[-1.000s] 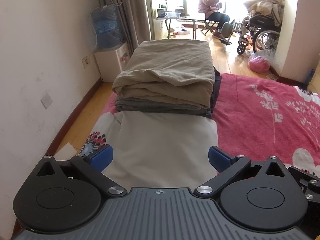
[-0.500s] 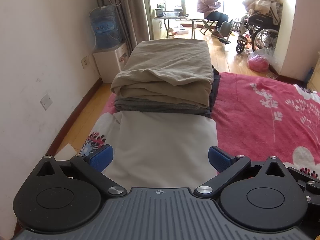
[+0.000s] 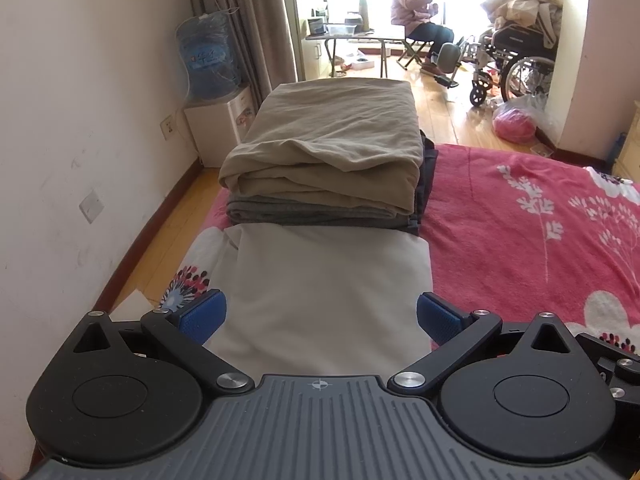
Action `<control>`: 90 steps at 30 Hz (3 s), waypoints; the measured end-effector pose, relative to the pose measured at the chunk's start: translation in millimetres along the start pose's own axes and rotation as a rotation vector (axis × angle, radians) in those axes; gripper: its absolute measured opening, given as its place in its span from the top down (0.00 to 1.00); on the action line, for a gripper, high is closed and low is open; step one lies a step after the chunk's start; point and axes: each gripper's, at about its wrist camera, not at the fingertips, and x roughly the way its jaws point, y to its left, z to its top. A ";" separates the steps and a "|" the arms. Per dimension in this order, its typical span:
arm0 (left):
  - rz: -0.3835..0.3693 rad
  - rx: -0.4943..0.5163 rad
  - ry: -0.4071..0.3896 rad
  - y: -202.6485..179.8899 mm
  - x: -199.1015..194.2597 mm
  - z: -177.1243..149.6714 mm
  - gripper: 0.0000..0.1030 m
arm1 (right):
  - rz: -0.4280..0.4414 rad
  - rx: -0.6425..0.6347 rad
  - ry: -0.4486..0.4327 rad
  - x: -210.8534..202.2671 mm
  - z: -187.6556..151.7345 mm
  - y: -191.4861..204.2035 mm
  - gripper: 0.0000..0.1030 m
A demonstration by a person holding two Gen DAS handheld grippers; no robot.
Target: Fold clothes
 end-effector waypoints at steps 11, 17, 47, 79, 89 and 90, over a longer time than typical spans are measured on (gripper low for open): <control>0.001 0.006 -0.003 -2.1 -2.1 -0.7 0.01 | -0.001 0.008 0.004 -1.0 -1.5 -3.0 0.00; 0.004 0.001 -0.010 -0.5 -2.5 -0.5 0.01 | -0.005 0.012 0.006 -1.0 -1.9 -5.0 0.00; 0.011 0.005 -0.011 1.5 -5.0 0.4 0.01 | -0.003 0.003 0.002 -3.9 -0.7 -2.8 0.00; 0.014 0.008 -0.010 1.0 -6.3 -0.1 0.01 | 0.000 0.008 0.008 -1.8 -2.2 -1.2 0.00; 0.016 0.006 -0.012 2.0 -6.6 -0.6 0.01 | 0.001 0.007 0.009 -1.5 -3.5 -0.7 0.00; 0.016 0.006 -0.013 2.2 -6.7 -0.5 0.00 | 0.001 0.007 0.009 -1.4 -3.5 -0.7 0.00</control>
